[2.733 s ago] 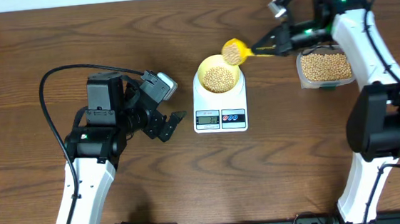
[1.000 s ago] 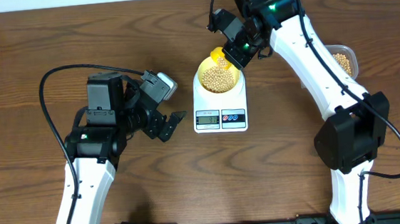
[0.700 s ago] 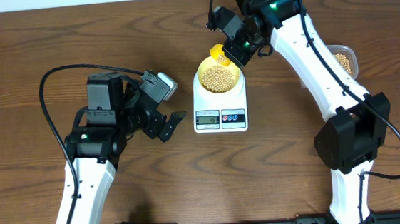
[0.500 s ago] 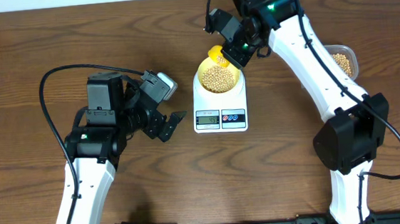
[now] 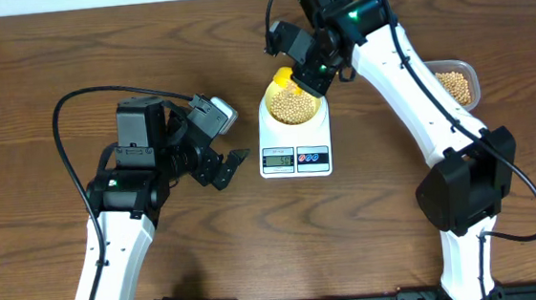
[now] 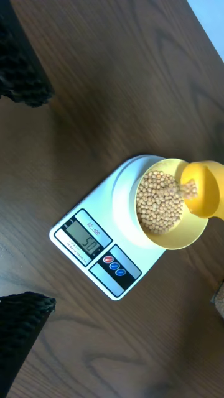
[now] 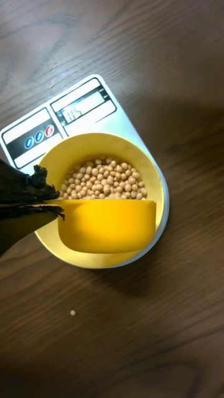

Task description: Scoop item into bowl and weigh 50g on scale

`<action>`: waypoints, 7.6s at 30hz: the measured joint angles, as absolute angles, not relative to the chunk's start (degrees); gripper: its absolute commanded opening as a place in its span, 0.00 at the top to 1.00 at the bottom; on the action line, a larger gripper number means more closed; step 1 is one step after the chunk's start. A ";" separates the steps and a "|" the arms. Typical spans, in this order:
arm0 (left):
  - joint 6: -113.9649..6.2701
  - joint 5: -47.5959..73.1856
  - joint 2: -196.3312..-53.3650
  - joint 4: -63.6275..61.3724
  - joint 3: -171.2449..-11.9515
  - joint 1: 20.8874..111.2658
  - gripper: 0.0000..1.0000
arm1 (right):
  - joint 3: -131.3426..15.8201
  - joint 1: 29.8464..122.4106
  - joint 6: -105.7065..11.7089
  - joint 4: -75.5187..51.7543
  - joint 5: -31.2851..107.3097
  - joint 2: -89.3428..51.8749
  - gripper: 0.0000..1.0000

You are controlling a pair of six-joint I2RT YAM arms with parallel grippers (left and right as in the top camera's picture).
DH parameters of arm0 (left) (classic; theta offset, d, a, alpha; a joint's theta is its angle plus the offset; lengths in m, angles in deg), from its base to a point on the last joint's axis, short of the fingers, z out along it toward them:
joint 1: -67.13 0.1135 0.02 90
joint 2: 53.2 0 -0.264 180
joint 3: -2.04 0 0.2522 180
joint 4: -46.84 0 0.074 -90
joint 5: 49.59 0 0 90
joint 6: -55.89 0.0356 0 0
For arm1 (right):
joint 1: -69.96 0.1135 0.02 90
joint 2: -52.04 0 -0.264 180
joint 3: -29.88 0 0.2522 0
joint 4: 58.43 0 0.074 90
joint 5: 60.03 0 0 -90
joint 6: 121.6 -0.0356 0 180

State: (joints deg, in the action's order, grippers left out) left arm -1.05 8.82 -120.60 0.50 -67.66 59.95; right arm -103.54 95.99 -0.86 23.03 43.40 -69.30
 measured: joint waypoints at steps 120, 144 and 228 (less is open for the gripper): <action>-1.05 8.82 -120.60 0.50 -67.66 59.95 0.02 | -106.82 95.46 -20.07 26.55 40.43 -74.41 0.99; -1.03 8.82 -120.60 0.50 -67.66 59.95 0.02 | -106.82 98.04 -19.02 26.92 43.60 -75.99 0.99; -1.05 8.82 -120.60 0.50 -67.66 59.95 0.03 | -106.82 94.17 -19.02 28.37 48.30 -72.93 0.99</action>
State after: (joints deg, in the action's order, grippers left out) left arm -1.05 8.82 -120.60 0.50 -67.66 59.95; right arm -106.82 94.17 -19.02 28.37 48.30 -72.93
